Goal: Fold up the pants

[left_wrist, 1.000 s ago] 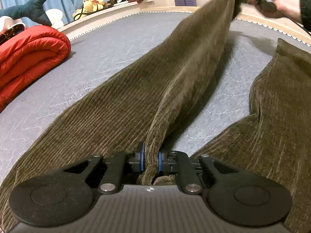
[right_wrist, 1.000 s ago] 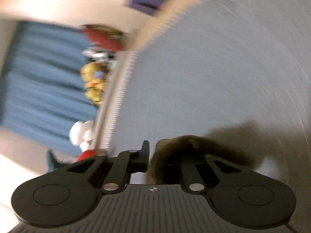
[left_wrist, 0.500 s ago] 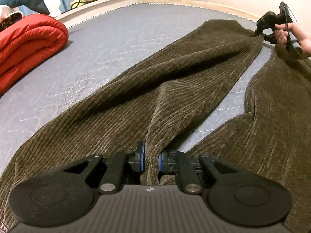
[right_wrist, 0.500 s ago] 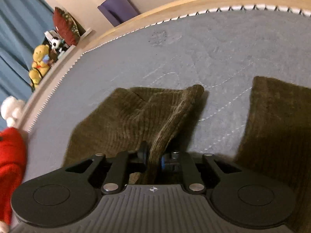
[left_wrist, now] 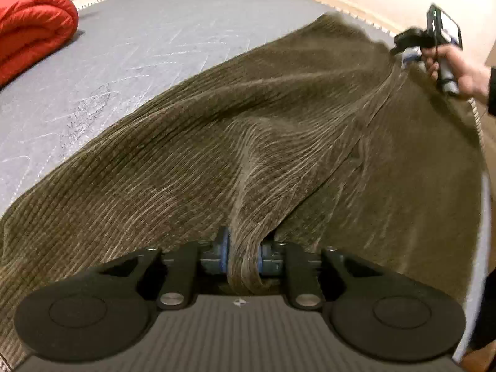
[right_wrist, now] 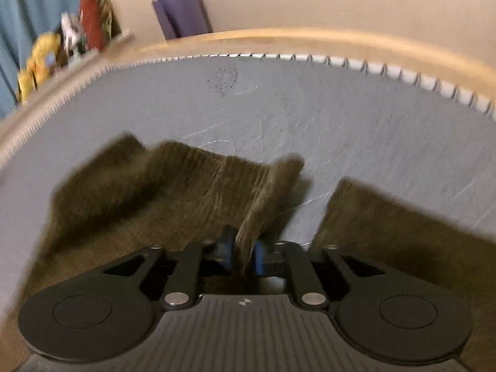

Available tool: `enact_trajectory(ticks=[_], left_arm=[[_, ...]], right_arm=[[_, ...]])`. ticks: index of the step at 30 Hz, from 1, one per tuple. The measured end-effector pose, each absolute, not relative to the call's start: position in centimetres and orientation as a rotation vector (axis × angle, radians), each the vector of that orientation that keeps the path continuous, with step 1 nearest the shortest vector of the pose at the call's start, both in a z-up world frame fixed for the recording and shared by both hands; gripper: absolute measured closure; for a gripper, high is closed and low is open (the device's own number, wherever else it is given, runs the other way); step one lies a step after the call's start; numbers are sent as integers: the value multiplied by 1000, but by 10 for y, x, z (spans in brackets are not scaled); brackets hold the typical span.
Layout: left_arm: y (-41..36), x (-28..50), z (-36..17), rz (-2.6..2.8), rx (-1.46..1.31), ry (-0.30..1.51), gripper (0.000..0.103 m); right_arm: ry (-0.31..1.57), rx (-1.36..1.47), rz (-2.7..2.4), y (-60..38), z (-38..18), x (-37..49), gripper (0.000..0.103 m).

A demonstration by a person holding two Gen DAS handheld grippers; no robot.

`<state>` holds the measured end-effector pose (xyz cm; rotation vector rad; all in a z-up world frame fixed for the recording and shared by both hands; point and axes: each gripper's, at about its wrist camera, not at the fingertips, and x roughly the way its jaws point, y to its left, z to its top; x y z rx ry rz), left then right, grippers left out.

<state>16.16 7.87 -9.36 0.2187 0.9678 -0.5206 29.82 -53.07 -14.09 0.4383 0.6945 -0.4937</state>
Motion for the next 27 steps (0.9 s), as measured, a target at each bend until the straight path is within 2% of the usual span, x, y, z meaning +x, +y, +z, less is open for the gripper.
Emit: enact_trajectory(ticks=[1, 2, 6, 10, 14, 19, 27], left_arm=[[80, 160, -90, -534, 213, 964, 77], [83, 160, -86, -535, 211, 954, 70], [98, 157, -68, -514, 118, 910, 59], [125, 156, -40, -427, -18, 808, 47], [173, 161, -28, -194, -148, 752, 46], [235, 160, -28, 93, -285, 769, 46], [280, 147, -22, 228, -208, 783, 46]], right_arm=[[690, 439, -529, -533, -138, 296, 57], [681, 453, -569, -537, -133, 294, 54], [601, 424, -641, -539, -111, 289, 53], [569, 402, -416, -514, -94, 300, 46], [597, 335, -225, -475, -86, 319, 33], [676, 352, -175, -453, -100, 364, 31], [791, 384, -249, -439, -134, 437, 25]])
